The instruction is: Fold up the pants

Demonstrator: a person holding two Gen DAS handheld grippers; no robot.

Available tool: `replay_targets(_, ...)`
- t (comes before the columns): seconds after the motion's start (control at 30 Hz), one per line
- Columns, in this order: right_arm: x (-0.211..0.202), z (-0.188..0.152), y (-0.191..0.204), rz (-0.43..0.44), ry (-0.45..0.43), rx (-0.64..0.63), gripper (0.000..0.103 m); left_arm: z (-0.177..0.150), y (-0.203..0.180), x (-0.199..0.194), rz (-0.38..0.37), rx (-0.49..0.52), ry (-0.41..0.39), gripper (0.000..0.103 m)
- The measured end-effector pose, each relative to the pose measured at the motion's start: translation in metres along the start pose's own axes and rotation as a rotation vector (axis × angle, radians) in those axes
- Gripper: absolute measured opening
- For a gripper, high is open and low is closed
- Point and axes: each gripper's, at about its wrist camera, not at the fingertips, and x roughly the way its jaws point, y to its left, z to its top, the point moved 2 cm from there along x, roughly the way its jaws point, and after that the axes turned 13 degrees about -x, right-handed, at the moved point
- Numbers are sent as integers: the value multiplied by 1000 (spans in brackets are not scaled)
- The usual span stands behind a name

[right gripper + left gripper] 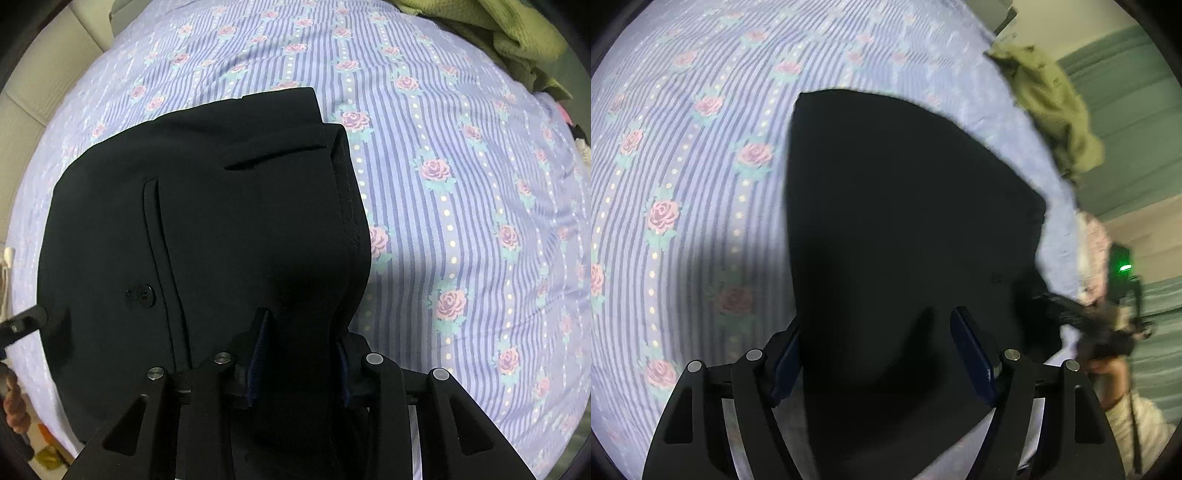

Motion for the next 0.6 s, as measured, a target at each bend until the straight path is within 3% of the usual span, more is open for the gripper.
replay_targets(0.13,3,1,-5,7,-16,-28,40,9,4,24,41,-43,19,79)
replay_targets(0.2,5,-2,-13,40,-25,0,42,11,-2,25,48,-76,11,75)
replay_targets(0.27,7,-3,-23,95,-25,66,42,10,-10,21,60,-95,8,46)
replay_targets(0.3,5,-4,-25,112,-23,90,38,10,-13,16,71,-115,-1,41)
replay_targets(0.37,-4,-3,-23,93,-26,90,32,10,-14,4,70,-161,-8,21)
replay_targets(0.47,-23,-5,-9,23,-53,47,25,7,-18,-16,59,-172,-29,15)
replay_targets(0.6,-55,-11,1,17,-116,52,17,-4,-48,-40,131,-23,-87,15)
